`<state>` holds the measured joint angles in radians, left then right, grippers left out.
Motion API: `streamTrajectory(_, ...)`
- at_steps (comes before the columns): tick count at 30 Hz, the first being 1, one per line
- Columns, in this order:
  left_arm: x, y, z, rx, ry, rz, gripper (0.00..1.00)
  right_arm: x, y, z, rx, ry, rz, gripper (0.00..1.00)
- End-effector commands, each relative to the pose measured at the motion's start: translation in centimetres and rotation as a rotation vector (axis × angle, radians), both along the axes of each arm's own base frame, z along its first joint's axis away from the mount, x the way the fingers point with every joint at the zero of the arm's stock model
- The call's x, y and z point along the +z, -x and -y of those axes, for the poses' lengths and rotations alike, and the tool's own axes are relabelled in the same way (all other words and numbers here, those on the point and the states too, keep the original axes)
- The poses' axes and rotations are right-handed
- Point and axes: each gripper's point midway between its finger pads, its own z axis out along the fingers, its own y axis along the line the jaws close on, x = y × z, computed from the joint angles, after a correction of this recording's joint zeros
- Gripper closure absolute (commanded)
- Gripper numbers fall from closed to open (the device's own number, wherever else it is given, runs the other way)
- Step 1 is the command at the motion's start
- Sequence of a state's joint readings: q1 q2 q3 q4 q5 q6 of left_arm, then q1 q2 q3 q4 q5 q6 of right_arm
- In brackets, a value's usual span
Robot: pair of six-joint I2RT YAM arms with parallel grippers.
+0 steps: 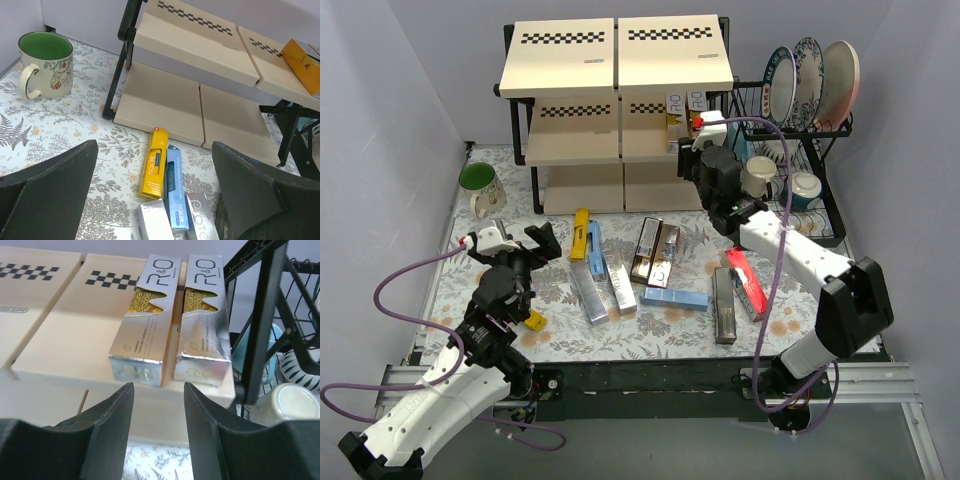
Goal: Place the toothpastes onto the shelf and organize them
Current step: Adjust the toothpaste on the shelf, then pick up the toothpaste from the center of the board.
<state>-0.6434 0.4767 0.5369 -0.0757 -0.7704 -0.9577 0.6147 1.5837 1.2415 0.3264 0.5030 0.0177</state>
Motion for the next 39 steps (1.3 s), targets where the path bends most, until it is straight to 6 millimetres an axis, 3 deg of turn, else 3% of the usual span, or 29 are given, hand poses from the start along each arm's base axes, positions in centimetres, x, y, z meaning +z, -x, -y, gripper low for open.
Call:
streamTrajectory(1,0.0,-0.1,0.1,-0.006,-0.004,-0.011,0.02,5.2,3.9,1.3,0.074,-0.09,0.061,0.43)
streamTrajectory(3,-0.2,-0.3,0.6,-0.023,-0.003,-0.021,0.02,3.4,5.2,1.5,0.103,-0.08,-0.005,0.4)
streamTrajectory(4,-0.2,-0.3,0.7,-0.03,-0.002,-0.026,0.02,3.9,6.3,1.4,0.14,-0.096,-0.007,0.38)
streamTrajectory(5,-0.2,-0.3,0.9,-0.038,0.007,-0.028,0.02,2.5,7.1,1.4,0.156,-0.096,-0.047,0.37)
streamTrajectory(6,-0.8,-0.5,1.5,-0.059,-0.003,-0.052,0.02,2.7,8.1,1.6,0.176,-0.108,-0.054,0.36)
streamTrajectory(11,-2.4,-0.8,2.9,-0.087,0.087,-0.143,0.02,-1.8,12.3,1.9,0.269,-0.093,-0.215,0.21)
streamTrajectory(18,-7.5,0.4,3.9,-0.035,0.222,-0.415,0.02,-8.0,16.8,2.0,0.374,-0.067,-0.397,0.04)
streamTrajectory(19,-8.7,0.6,4.7,-0.051,0.233,-0.472,0.02,-9.8,17.2,2.3,0.366,-0.057,-0.433,0.01)
streamTrajectory(22,-11.2,1.6,6.8,-0.112,0.29,-0.606,0.02,-11.9,18.0,2.6,0.359,-0.061,-0.462,0.01)
streamTrajectory(26,-15.9,2.6,8.5,-0.115,0.278,-0.801,0.02,-12.9,18.5,2.0,0.395,-0.084,-0.46,0.02)
streamTrajectory(39,-21.1,3.1,9.4,-0.008,0.15,-0.994,0.05,-14.6,19.2,1.5,0.428,-0.115,-0.457,0.02)
